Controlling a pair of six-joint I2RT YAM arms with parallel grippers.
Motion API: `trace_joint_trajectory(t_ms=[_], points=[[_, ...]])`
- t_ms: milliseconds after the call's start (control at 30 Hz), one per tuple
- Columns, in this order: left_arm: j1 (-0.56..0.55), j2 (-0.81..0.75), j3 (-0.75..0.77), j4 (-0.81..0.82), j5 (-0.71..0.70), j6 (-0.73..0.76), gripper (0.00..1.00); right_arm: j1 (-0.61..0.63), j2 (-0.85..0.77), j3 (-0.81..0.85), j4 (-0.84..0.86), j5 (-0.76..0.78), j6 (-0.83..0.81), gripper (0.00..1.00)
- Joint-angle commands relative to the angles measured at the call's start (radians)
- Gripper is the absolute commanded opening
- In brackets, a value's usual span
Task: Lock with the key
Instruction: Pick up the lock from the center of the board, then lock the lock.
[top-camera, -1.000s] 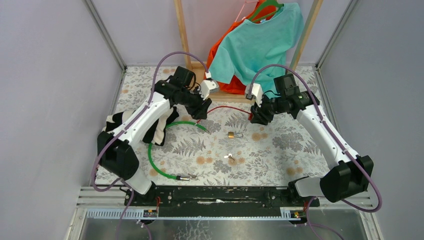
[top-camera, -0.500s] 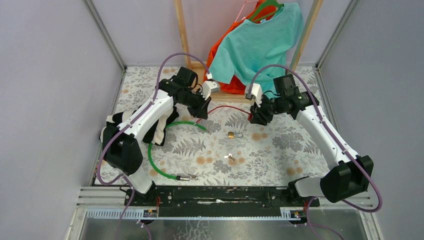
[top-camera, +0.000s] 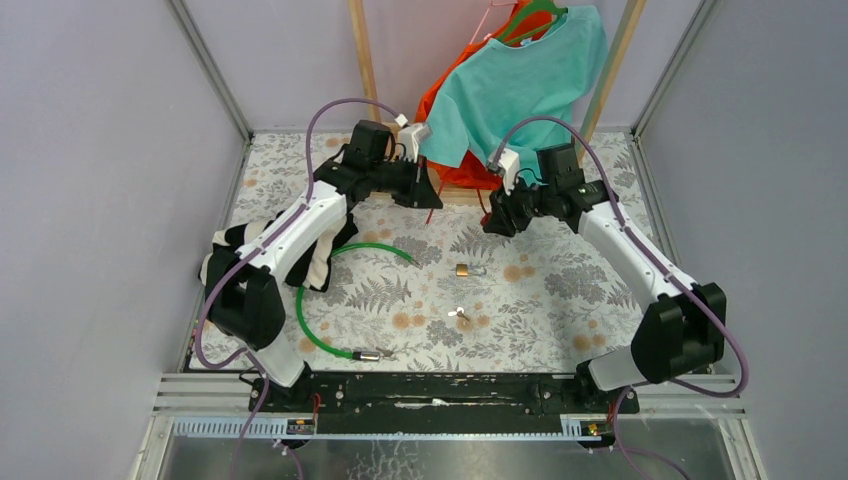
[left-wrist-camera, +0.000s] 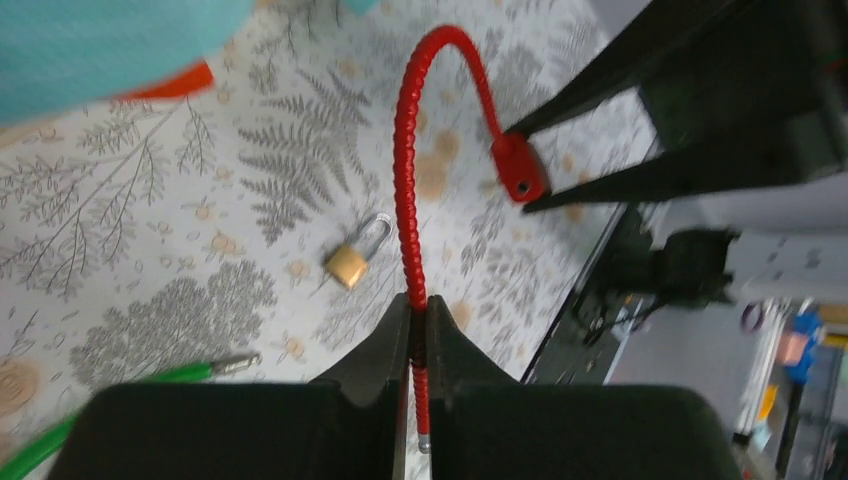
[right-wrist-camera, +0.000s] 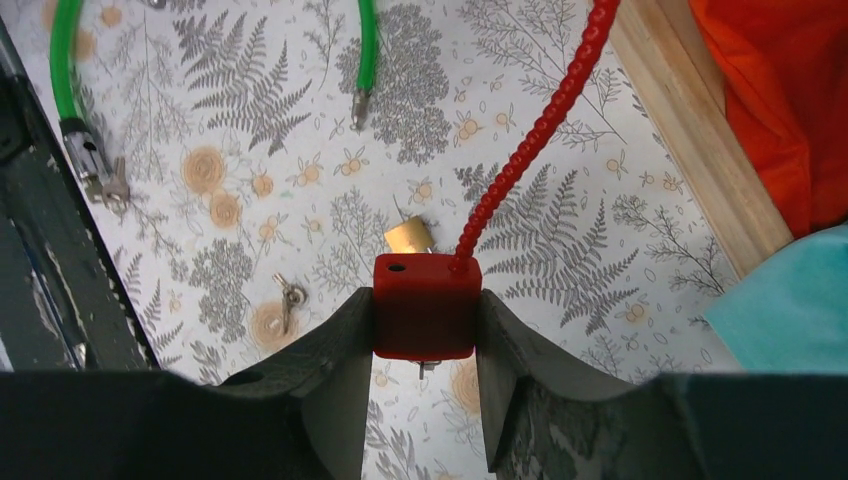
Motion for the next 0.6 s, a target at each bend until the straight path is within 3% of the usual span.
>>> trace_joint_trajectory(t_ms=[0,167,567], points=[[-0.017,-0.010,-0.019,0.303,-0.052,-0.342,0.00,0.031,0.026,0.067,0.184,-0.101,0.167,0.00],[-0.062,-0.026,-0.028,0.382,-0.192,-0.387,0.00,0.037,0.043,0.053,0.270,-0.164,0.288,0.00],[-0.099,0.024,-0.057,0.466,-0.244,-0.504,0.00,0.064,0.032,-0.022,0.399,-0.319,0.408,0.00]])
